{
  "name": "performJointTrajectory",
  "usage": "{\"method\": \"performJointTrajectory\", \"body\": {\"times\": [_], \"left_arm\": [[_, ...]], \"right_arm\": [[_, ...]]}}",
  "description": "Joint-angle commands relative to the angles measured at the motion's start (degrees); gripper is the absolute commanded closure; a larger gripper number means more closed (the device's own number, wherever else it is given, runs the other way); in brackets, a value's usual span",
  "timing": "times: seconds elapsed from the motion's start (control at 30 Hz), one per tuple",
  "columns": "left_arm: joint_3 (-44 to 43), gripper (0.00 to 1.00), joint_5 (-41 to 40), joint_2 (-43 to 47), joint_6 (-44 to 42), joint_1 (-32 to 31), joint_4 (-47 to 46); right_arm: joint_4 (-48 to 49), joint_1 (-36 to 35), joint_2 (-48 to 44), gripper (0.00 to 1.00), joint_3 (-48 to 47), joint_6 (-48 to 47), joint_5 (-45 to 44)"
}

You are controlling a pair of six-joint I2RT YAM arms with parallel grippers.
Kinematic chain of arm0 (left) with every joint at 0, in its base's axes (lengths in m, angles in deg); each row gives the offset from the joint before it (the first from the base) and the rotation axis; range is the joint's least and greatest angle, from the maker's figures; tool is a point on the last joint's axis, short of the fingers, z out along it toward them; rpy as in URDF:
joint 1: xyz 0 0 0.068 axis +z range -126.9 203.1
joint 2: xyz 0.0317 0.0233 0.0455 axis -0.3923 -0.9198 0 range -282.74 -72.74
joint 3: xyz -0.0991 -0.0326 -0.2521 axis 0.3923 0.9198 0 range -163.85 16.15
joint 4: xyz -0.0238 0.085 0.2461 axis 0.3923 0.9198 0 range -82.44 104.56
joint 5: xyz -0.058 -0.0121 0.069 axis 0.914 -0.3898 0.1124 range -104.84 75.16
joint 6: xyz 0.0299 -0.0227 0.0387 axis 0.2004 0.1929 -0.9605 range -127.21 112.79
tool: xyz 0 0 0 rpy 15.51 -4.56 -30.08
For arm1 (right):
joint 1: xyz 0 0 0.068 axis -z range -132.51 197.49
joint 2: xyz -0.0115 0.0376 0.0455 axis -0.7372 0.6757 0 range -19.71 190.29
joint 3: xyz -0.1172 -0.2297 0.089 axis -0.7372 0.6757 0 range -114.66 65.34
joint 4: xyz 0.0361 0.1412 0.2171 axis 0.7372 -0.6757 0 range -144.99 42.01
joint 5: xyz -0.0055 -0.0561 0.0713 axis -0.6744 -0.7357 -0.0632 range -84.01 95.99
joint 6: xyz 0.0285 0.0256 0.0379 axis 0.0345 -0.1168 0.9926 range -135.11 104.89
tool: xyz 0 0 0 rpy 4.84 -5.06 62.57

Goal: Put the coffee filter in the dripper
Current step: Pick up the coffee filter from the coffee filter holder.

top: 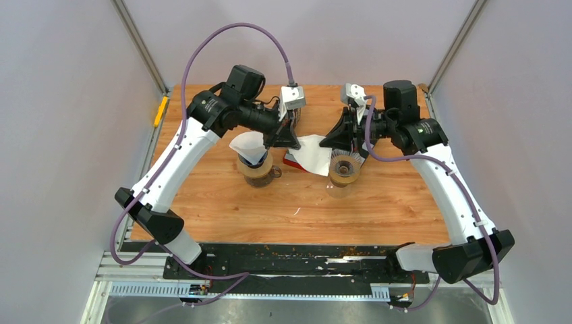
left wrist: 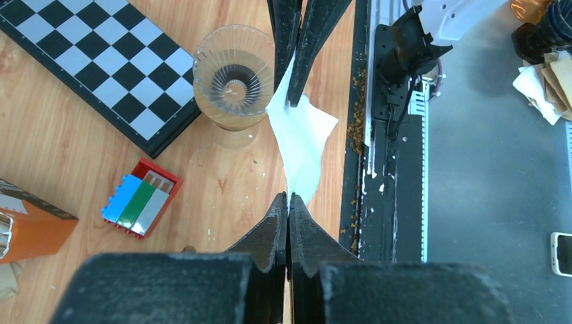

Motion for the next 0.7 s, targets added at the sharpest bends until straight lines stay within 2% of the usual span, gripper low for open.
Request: {"method": "performJointTrajectory", "body": {"times": [0.0, 0.03, 0.1, 0.13, 0.17, 0.23, 0.33, 0.47, 0.67], "left_arm": [[-2.39, 0.89, 0.11, 0.60, -1.34, -0.05, -1.31], [-2.50, 0.78, 0.08, 1.05, -2.13, 0.15, -1.08], [-2.10, 0.63, 0.41, 2.43, -3.82, 1.26, -0.63], [-1.08, 0.50, 1.51, 3.35, -4.45, 2.54, -0.80], [0.18, 0.42, 3.38, 4.65, -5.02, 3.98, -1.31], [4.27, 0.30, 7.22, 7.16, -5.11, 7.53, -3.12], [9.07, 0.26, 9.91, 10.46, -7.42, 10.85, -4.55], [14.88, 0.27, 9.21, 13.01, -9.89, 11.13, -5.36], [20.85, 0.32, 14.71, 13.55, -0.83, 11.07, -14.73]], "right_arm": [[3.13, -0.22, -0.74, 1.00, 1.47, 1.80, 3.31], [3.52, -0.13, -0.95, 1.00, 1.74, 2.34, 3.79], [4.74, 0.29, -1.80, 1.00, 2.40, 3.85, 5.10], [6.05, 0.59, -2.45, 1.00, 3.08, 5.20, 5.87], [7.60, 0.90, -3.01, 1.00, 3.91, 6.61, 6.73], [9.86, 1.48, -4.05, 1.00, 5.65, 8.96, 8.73], [12.62, 2.03, -5.05, 1.00, 7.21, 11.66, 11.64], [20.08, 3.29, -5.80, 1.00, 10.17, 18.71, 16.56], [25.56, 3.80, -5.62, 1.00, 12.57, 23.44, 17.70]]}}
